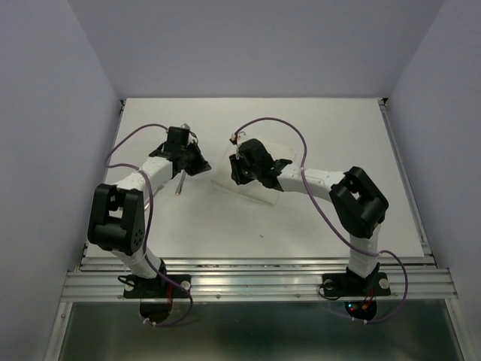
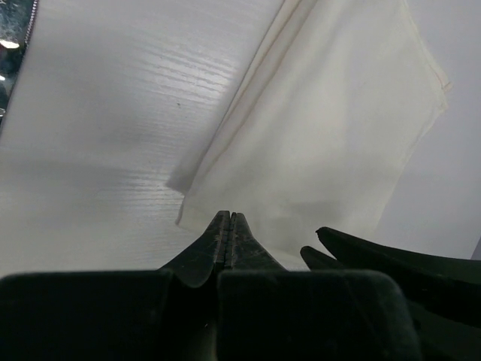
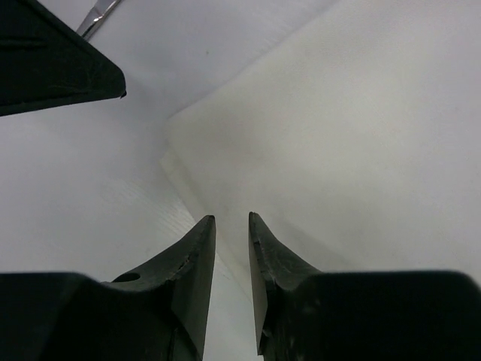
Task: Fold the napkin into a case and place the utensils inside
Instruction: Smooth out the lower triangle-folded napkin at the center of the board.
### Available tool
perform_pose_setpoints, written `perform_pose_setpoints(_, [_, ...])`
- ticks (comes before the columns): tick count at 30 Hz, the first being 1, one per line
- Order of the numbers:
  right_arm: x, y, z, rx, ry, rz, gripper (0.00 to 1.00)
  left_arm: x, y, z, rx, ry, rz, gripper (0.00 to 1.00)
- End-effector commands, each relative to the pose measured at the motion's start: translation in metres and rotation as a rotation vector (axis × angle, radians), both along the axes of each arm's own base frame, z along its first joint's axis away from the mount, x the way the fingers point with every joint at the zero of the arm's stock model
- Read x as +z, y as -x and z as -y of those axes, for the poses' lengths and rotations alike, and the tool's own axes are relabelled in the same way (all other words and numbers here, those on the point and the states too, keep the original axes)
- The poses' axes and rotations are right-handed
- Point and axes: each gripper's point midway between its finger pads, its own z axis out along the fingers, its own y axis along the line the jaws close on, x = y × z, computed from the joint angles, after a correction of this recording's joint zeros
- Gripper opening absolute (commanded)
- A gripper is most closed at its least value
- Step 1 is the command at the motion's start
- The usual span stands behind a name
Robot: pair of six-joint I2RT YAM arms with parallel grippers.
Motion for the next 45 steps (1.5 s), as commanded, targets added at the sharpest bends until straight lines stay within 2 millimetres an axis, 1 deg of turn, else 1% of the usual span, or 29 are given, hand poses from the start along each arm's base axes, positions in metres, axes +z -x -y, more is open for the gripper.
perform_pose_setpoints(1, [0.002, -0.015, 0.023, -0.110, -0.035, -0.015, 0.29, -0.007, 0.004, 0.016, -0.056, 0.012, -0.003, 0.00])
perform_pose_setpoints(2, [-0.002, -0.018, 0.034, -0.129, -0.036, -0.032, 0.28, -0.013, 0.003, 0.016, -0.052, 0.007, -0.013, 0.00])
perform_pose_setpoints(4, [-0.004, -0.017, 0.045, -0.150, -0.042, -0.052, 0.28, -0.020, -0.001, 0.011, -0.032, -0.020, -0.016, 0.00])
perform_pose_setpoints(6, [-0.005, -0.020, 0.060, -0.182, -0.029, -0.057, 0.29, -0.023, -0.005, 0.009, -0.022, -0.036, -0.008, 0.00])
perform_pose_setpoints(7, [-0.005, -0.018, 0.062, -0.189, -0.025, -0.059, 0.29, -0.024, -0.006, 0.008, -0.019, -0.041, -0.006, 0.04])
perform_pose_setpoints(8, [-0.004, -0.020, 0.072, -0.211, -0.025, -0.065, 0.29, -0.023, -0.008, 0.008, -0.019, -0.043, 0.004, 0.17])
perform_pose_setpoints(9, [-0.009, -0.021, 0.083, -0.239, -0.015, -0.078, 0.29, -0.023, -0.009, 0.008, -0.021, -0.046, 0.010, 0.24])
perform_pose_setpoints(10, [-0.010, -0.020, 0.089, -0.253, -0.016, -0.086, 0.29, -0.024, -0.010, 0.008, -0.024, -0.046, 0.012, 0.30])
perform_pose_setpoints(11, [-0.006, -0.017, 0.091, -0.263, -0.029, -0.088, 0.30, -0.027, -0.010, 0.008, -0.029, -0.051, 0.009, 0.40])
perform_pose_setpoints(12, [-0.012, -0.017, 0.102, -0.290, -0.018, -0.098, 0.30, -0.027, -0.011, 0.009, -0.039, -0.051, 0.010, 0.41])
perform_pose_setpoints(13, [-0.012, -0.018, 0.109, -0.321, -0.025, -0.103, 0.32, -0.034, -0.011, 0.009, -0.045, -0.058, -0.006, 0.42])
perform_pose_setpoints(15, [-0.014, -0.016, 0.125, -0.369, -0.033, -0.121, 0.36, -0.037, -0.012, 0.011, -0.062, -0.064, -0.014, 0.42])
perform_pose_setpoints(16, [-0.015, -0.013, 0.127, -0.380, -0.040, -0.129, 0.39, -0.039, -0.012, 0.011, -0.068, -0.066, -0.019, 0.42])
perform_pose_setpoints(18, [-0.015, -0.013, 0.141, -0.448, -0.069, -0.148, 0.41, -0.041, -0.013, 0.012, -0.078, -0.075, -0.016, 0.49])
perform_pose_setpoints(19, [-0.016, -0.009, 0.148, -0.469, -0.079, -0.157, 0.41, -0.041, -0.014, 0.012, -0.080, -0.077, -0.009, 0.49])
perform_pose_setpoints(20, [-0.015, -0.011, 0.157, -0.508, -0.102, -0.166, 0.43, -0.040, -0.016, 0.012, -0.081, -0.078, -0.002, 0.53])
perform_pose_setpoints(22, [-0.019, -0.009, 0.165, -0.534, -0.128, -0.194, 0.44, -0.041, -0.020, 0.013, -0.092, -0.093, 0.008, 0.54])
perform_pose_setpoints(23, [-0.021, -0.013, 0.174, -0.563, -0.140, -0.204, 0.45, -0.037, -0.024, 0.014, -0.093, -0.096, 0.020, 0.54])
perform_pose_setpoints(25, [-0.025, -0.013, 0.180, -0.574, -0.174, -0.241, 0.46, -0.036, -0.028, 0.016, -0.103, -0.099, 0.028, 0.54])
perform_pose_setpoints(26, [-0.029, -0.014, 0.189, -0.606, -0.195, -0.262, 0.47, -0.035, -0.031, 0.018, -0.105, -0.097, 0.032, 0.53])
perform_pose_setpoints(29, [-0.034, -0.011, 0.190, -0.604, -0.252, -0.318, 0.50, -0.033, -0.034, 0.023, -0.119, -0.094, 0.041, 0.53])
perform_pose_setpoints(32, [-0.033, -0.014, 0.194, -0.612, -0.301, -0.325, 0.52, -0.027, -0.041, 0.032, -0.146, -0.095, 0.069, 0.51])
perform_pose_setpoints(33, [-0.035, -0.014, 0.195, -0.613, -0.308, -0.335, 0.53, -0.029, -0.041, 0.034, -0.154, -0.098, 0.066, 0.51])
perform_pose_setpoints(34, [-0.036, -0.014, 0.195, -0.614, -0.312, -0.338, 0.53, -0.035, -0.041, 0.034, -0.160, -0.105, 0.050, 0.48])
perform_pose_setpoints(37, [-0.037, -0.014, 0.198, -0.620, -0.314, -0.341, 0.53, -0.038, -0.042, 0.039, -0.172, -0.113, 0.042, 0.43])
perform_pose_setpoints(38, [-0.038, -0.014, 0.198, -0.620, -0.312, -0.342, 0.53, -0.041, -0.040, 0.039, -0.174, -0.116, 0.032, 0.39])
perform_pose_setpoints(43, [-0.039, -0.012, 0.197, -0.609, -0.312, -0.348, 0.53, -0.043, -0.039, 0.039, -0.165, -0.125, 0.021, 0.30])
perform_pose_setpoints(44, [-0.041, -0.012, 0.197, -0.611, -0.311, -0.351, 0.53, -0.044, -0.038, 0.039, -0.166, -0.128, 0.016, 0.25])
perform_pose_setpoints(45, [-0.042, -0.011, 0.196, -0.607, -0.312, -0.354, 0.53, -0.042, -0.040, 0.039, -0.164, -0.127, 0.020, 0.22])
